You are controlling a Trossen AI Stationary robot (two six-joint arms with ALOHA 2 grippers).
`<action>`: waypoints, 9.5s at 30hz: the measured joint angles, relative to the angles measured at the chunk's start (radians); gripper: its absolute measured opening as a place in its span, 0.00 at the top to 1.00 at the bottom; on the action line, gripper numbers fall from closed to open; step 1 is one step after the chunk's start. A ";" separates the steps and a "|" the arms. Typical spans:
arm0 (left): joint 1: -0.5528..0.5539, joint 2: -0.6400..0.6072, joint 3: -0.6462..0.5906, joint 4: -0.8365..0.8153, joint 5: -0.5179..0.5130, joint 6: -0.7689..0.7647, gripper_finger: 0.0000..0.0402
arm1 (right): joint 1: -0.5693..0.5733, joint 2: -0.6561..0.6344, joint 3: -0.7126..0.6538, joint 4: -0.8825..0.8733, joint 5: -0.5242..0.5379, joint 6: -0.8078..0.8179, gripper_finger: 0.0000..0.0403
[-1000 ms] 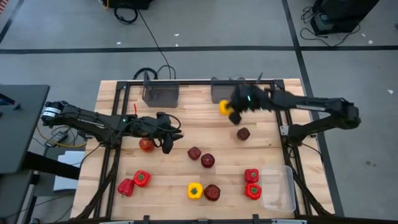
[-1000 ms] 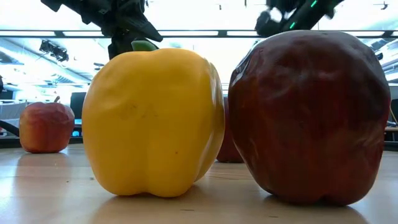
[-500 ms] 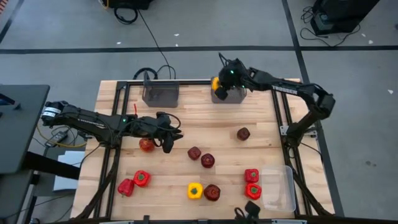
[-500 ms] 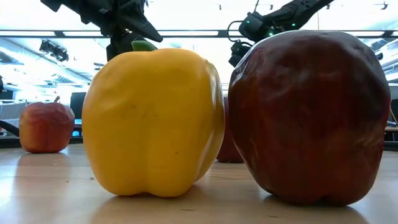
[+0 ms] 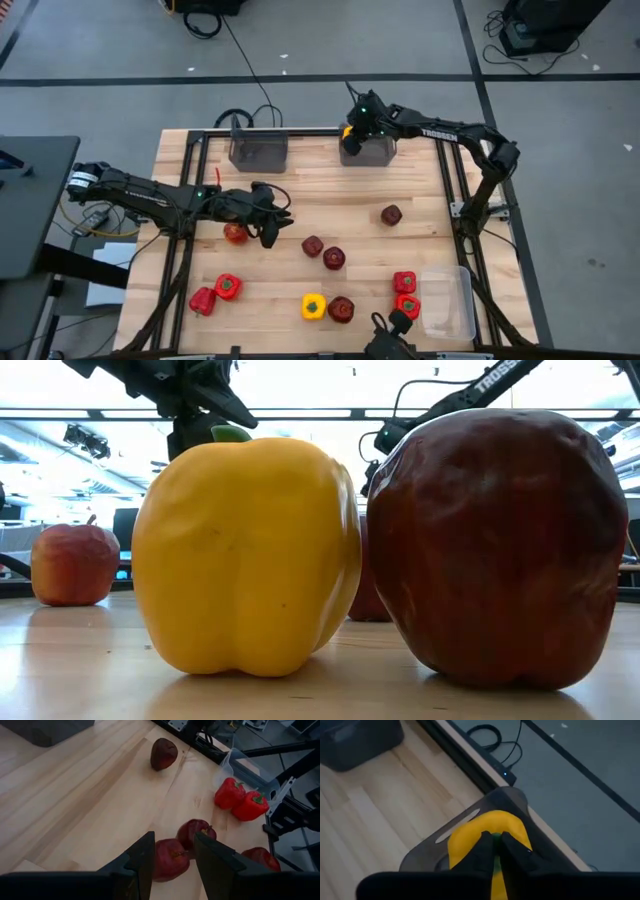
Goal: Sort produce into baskets
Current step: Put the yellow bell pepper into the right black bin, then put the red apple into the transparent bin
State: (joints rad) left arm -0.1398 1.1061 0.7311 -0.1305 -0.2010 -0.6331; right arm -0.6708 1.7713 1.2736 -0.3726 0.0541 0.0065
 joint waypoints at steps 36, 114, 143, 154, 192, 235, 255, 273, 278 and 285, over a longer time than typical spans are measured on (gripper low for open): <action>-0.409 0.257 0.002 0.444 0.074 -0.193 0.65 | 0.735 -0.317 0.000 -0.135 -0.059 0.251 0.58; -0.495 0.735 0.000 0.696 -0.026 0.011 0.24 | 1.143 0.305 0.392 -0.064 0.012 0.575 0.11; -0.494 0.734 0.000 0.691 -0.037 0.002 0.24 | 1.192 0.306 0.489 -0.348 0.180 0.561 0.02; -0.493 0.734 0.000 0.687 -0.048 0.023 0.24 | 1.193 0.306 0.489 -0.303 0.194 0.439 0.02; -0.474 0.733 0.000 0.678 -0.180 -0.002 0.25 | 1.124 0.306 0.294 -0.102 0.045 0.281 0.01; -0.306 0.624 0.000 0.744 0.094 -0.420 0.37 | 0.927 -0.066 0.344 -0.521 0.191 0.390 0.21; 0.001 0.386 0.000 0.772 0.116 -0.229 0.44 | 0.153 -0.261 -0.058 -0.331 0.255 0.152 0.21; 0.164 0.378 0.000 0.714 0.228 -0.073 0.44 | -0.110 -0.061 -0.068 -0.190 0.014 0.009 0.03; 0.211 0.378 0.000 0.669 0.307 0.013 0.44 | -0.112 -0.137 -0.068 -0.188 -0.001 0.065 0.02; 0.309 0.378 0.000 0.690 0.534 0.020 0.44 | -0.080 -0.296 -0.068 -0.221 -0.056 0.202 0.05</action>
State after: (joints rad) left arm 0.1690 1.4841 0.7311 0.5598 0.3330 -0.6132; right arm -0.7510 1.4749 1.2060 -0.5932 -0.0019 0.2086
